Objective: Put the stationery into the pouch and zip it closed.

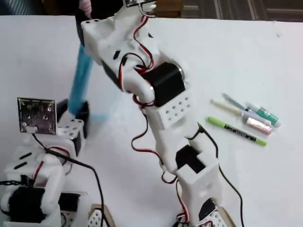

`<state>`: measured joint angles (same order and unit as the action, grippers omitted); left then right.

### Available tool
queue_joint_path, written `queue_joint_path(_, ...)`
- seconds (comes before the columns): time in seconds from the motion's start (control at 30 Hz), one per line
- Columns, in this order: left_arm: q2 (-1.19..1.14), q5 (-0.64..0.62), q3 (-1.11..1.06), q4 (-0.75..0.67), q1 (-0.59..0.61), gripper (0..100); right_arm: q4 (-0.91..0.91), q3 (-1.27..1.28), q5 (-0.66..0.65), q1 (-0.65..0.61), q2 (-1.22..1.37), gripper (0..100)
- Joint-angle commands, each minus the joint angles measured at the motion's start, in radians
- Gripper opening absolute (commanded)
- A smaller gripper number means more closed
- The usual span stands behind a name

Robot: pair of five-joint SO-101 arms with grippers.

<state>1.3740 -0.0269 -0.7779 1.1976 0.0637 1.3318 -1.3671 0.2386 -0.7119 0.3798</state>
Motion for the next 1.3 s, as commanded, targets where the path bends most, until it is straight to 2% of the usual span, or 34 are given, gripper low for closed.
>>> queue_joint_path(0.0, 0.010, 0.058, 0.015, -0.021, 0.077, 12, 0.022, -0.037, 0.002, 0.022, -0.068, 1.7)
queue_joint_path(0.1, 0.010, 0.058, 0.035, -0.025, 0.134, 11, 0.056, -0.037, 0.002, 0.033, -0.071, 1.7)
queue_joint_path(0.23, 0.010, 0.058, 0.112, -0.008, 0.143, 11, 0.084, -0.040, 0.002, 0.038, -0.071, 1.7)
queue_joint_path(0.33, 0.010, 0.063, 0.192, 0.026, 0.140, 3, 0.110, -0.041, 0.002, 0.033, -0.073, 1.7)
queue_joint_path(0.43, 0.005, 0.064, 0.226, 0.034, 0.142, 3, 0.134, -0.041, 0.002, 0.031, -0.073, 1.7)
queue_joint_path(0.6, 0.004, 0.064, 0.186, 0.015, 0.145, 2, 0.220, -0.043, 0.002, 0.027, -0.074, 1.7)
queue_joint_path(0.83, 0.004, 0.058, 0.133, -0.029, 0.147, 2, 0.354, -0.043, 0.003, -0.051, -0.122, 1.7)
queue_joint_path(1.07, 0.004, 0.058, 0.130, -0.029, 0.145, 2, 0.344, -0.041, 0.015, -0.148, -0.232, 1.7)
queue_joint_path(1.27, 0.004, 0.060, 0.130, -0.029, 0.143, 2, 0.285, -0.037, 0.100, -0.162, -0.312, 1.7)
